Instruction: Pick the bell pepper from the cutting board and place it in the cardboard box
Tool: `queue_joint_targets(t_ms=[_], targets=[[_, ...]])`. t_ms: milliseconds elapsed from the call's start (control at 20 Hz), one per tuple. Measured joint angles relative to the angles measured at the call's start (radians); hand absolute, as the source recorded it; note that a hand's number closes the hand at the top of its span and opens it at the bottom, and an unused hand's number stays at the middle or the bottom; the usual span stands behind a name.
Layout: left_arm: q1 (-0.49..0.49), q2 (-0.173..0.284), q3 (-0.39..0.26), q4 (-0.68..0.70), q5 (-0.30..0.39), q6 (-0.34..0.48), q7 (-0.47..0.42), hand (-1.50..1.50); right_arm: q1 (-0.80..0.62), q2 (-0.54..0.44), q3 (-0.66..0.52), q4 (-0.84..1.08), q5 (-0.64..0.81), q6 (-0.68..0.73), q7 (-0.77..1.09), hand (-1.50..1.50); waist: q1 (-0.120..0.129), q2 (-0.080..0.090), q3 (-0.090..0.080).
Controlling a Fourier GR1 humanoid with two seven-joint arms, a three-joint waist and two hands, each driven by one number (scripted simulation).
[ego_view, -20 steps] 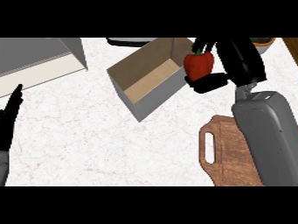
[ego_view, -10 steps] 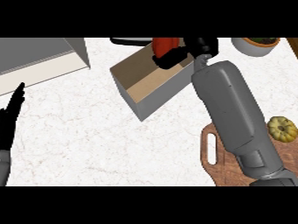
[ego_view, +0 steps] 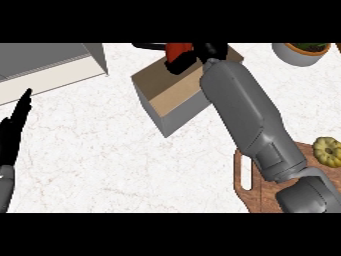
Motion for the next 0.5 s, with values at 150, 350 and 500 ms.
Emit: queue_joint_targets(t_ms=[150,350,500], targets=[[-0.003,-0.018,-0.012,0.007,-0.009,0.008,-0.014,0.0,-0.029,0.001,-0.033,0.088,-0.032,-0.028,0.01,-1.5,0.013,0.006,0.0],[-0.025,-0.024,-0.018,0.01,-0.012,0.005,-0.004,0.0,-0.049,0.002,-0.071,0.18,-0.083,-0.046,-0.003,-1.5,0.022,0.01,0.0],[-0.027,-0.026,-0.017,0.012,-0.013,0.004,-0.005,0.0,-0.054,0.001,-0.091,0.223,-0.115,-0.067,-0.048,-1.5,0.028,0.011,0.001]])
